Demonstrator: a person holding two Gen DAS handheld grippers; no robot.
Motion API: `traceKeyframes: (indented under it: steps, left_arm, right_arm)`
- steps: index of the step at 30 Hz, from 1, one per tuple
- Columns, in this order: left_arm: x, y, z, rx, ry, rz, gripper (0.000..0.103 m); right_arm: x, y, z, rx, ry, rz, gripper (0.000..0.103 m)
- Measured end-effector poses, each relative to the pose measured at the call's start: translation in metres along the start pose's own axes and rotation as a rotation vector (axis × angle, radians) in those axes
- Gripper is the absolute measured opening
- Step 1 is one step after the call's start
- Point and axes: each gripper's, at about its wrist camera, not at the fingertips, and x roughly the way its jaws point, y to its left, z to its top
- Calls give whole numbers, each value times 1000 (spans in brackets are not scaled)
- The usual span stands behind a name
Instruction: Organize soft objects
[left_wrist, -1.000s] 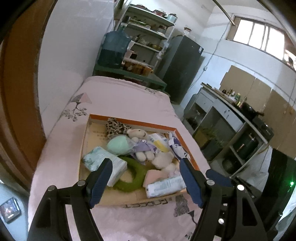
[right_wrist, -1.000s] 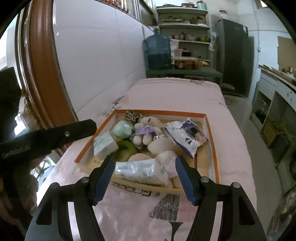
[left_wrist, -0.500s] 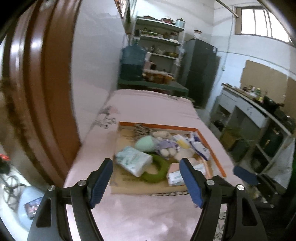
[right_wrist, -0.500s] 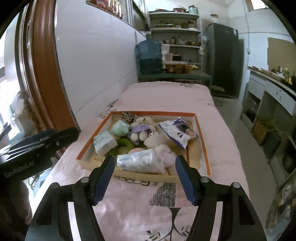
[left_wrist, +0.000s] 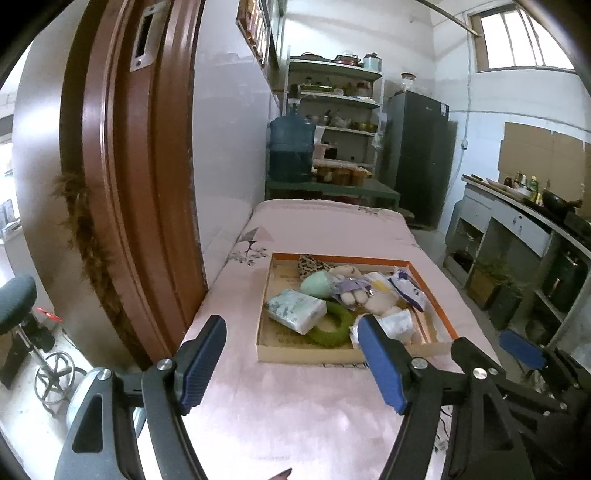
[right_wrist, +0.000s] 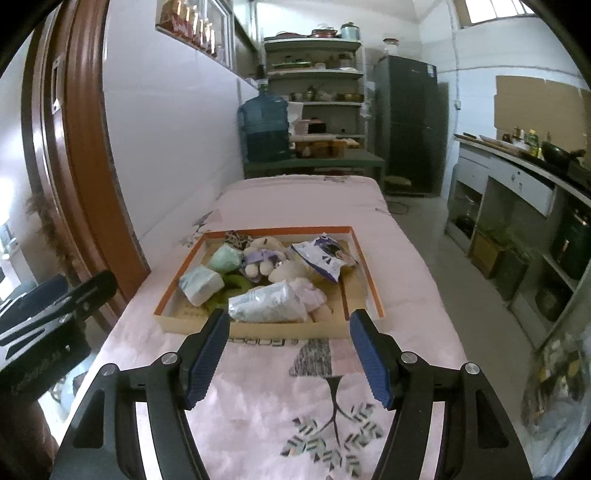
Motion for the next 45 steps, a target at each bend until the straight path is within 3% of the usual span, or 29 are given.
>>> traceKeyframes:
  steps: [8,22,45]
  left_arm:
    - [-27,0,-16,0,2,11,72]
    - [-61,6,-37,-2,-19,37,72]
    - [-50,1,-45,27,20,37,72]
  right_arm:
    - [-23,4,-16,5,-2,-24,69]
    - [-67,22,-28,-52,-87,-105,70]
    - [-57,16,-36,-20,-54,-98,70]
